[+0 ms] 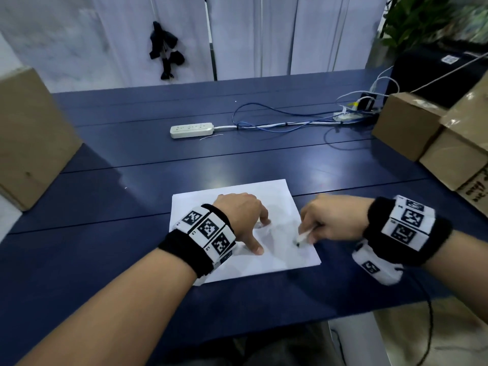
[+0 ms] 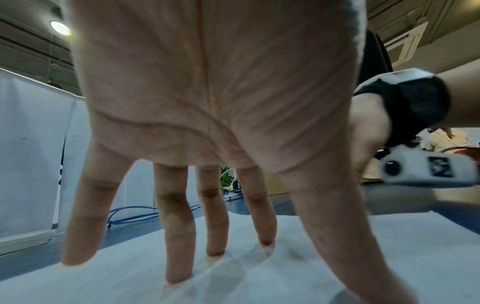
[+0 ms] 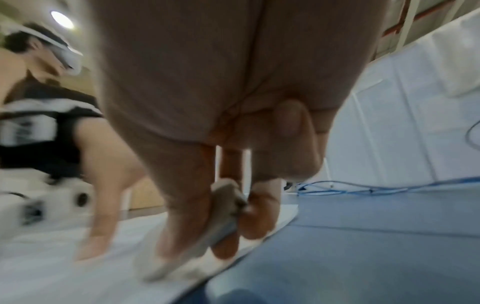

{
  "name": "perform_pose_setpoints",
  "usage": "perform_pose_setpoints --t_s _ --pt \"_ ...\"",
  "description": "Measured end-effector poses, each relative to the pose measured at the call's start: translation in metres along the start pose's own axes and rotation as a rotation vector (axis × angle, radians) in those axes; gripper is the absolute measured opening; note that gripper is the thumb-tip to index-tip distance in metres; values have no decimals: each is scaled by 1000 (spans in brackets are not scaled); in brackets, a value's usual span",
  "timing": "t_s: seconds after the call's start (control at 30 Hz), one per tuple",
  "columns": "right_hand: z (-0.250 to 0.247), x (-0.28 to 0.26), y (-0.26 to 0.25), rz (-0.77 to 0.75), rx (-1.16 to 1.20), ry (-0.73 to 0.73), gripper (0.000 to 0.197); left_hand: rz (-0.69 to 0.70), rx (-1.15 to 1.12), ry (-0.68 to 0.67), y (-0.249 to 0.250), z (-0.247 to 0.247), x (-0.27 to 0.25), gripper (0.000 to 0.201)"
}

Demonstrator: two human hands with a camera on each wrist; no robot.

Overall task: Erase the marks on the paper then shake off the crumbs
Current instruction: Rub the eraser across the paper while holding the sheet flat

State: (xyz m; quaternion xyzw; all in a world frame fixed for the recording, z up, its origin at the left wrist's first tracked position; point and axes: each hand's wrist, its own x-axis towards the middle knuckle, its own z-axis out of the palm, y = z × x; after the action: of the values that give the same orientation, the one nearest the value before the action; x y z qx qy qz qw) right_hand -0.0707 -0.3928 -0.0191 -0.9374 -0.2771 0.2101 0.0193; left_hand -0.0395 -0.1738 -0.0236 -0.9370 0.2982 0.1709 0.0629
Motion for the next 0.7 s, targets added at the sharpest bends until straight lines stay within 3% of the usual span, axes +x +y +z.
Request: perform_pose_setpoints --t_s 0.13,0.27,0.37,0.43,0.53,0.6,0.7 --pt "-11 27 21 161 -54 190 37 -14 -9 -4 1 0 -1 65" --pt "2 3 2 0 -22 88 23 -24 -17 -1 -1 2 1 68" --pt "-1 3 -6 -56 5 -3 24 -26 -16 -11 0 3 1 70" --pt "-9 25 1 25 -44 101 24 -32 -28 -19 1 3 0 70" --pt "-12 40 10 137 -42 219 41 -42 -50 -16 2 2 -2 70" --pt "-4 30 2 87 -55 192 29 -49 -59 -12 3 2 -1 70" --pt "7 8 -12 -9 -10 -1 25 -47 -65 -11 4 4 -1 72"
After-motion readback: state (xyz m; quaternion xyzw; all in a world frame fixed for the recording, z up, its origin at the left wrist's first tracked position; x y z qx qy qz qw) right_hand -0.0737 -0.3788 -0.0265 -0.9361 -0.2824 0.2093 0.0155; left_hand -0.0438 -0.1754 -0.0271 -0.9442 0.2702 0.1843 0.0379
